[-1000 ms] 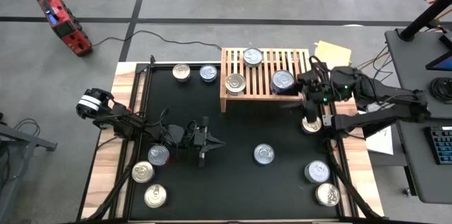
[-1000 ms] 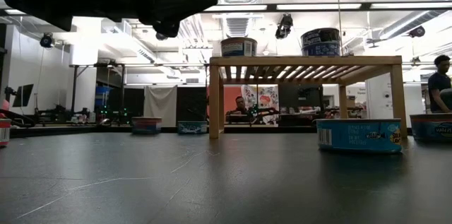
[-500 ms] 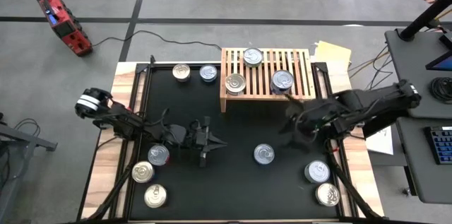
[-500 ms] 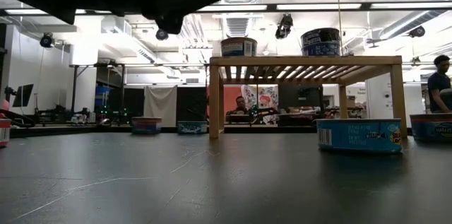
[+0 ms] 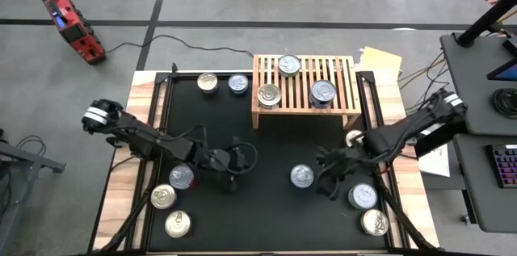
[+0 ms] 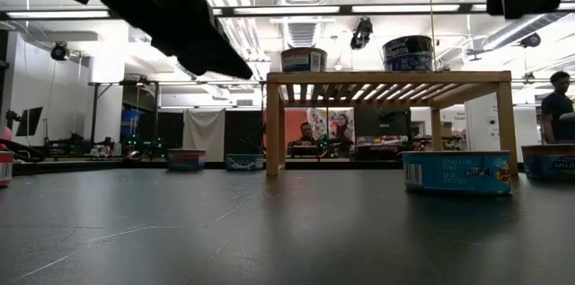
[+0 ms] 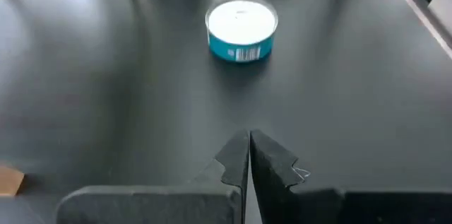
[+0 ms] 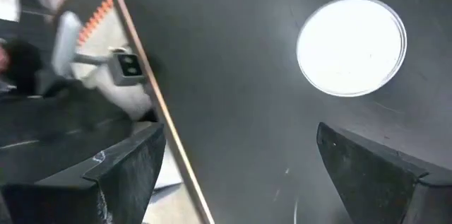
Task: Stack canned seafood by type on shelf
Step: Put the yellow-blue tuna can on the shelf
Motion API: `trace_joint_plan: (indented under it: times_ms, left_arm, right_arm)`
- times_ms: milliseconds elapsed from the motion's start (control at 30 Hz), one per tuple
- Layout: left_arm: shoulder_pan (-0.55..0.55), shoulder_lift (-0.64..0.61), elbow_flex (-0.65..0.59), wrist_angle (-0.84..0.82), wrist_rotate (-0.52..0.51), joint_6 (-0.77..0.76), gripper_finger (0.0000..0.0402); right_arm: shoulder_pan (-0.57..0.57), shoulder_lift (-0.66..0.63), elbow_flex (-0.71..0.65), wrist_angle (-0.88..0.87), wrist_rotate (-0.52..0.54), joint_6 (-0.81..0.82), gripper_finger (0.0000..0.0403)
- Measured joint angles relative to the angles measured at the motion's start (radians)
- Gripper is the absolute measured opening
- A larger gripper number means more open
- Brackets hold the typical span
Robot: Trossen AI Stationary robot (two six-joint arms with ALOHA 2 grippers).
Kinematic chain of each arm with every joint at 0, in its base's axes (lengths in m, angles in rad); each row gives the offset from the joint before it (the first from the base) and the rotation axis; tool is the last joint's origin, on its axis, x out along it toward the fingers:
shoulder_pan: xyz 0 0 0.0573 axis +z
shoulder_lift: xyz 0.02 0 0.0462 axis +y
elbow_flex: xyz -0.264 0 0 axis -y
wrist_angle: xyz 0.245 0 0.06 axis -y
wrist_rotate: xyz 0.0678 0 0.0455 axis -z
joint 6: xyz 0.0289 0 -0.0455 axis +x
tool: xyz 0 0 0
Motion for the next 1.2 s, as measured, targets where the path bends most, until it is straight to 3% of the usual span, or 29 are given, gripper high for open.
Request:
trace_joint_plan:
  times_ms: [167, 367, 533, 800, 1033, 1200]
  left_arm:
    - [-0.015, 0.025, 0.012, 0.026, 0.0, 0.031, 0.0001]
    - [-0.059, 0.054, -0.009, 0.207, -0.009, 0.137, 0.0001]
    - [-0.089, 0.083, -0.019, 0.26, -0.124, 0.16, 0.0001]
    - [-0.091, 0.159, -0.02, 0.36, -0.141, 0.132, 0.0001]
    - [-0.093, 0.262, 0.03, 0.476, -0.139, 0.125, 0.0001]
    - [-0.094, 0.352, 0.107, 0.484, -0.138, 0.145, 0.0001]
  right_arm:
    - [0.005, 0.105, 0.0, 0.007, 0.012, 0.006, 0.0359]
    - [-0.008, 0.206, 0.0, 0.003, 0.032, -0.005, 0.0359]
    - [-0.02, 0.248, 0.0, -0.001, 0.067, -0.043, 0.0359]
    - [-0.025, 0.24, 0.0, -0.008, 0.336, -0.16, 0.0359]
    - [-0.011, 0.247, -0.026, 0.008, 0.492, -0.297, 0.0359]
    - [0.061, 0.247, -0.083, 0.012, 0.721, -0.226, 0.0359]
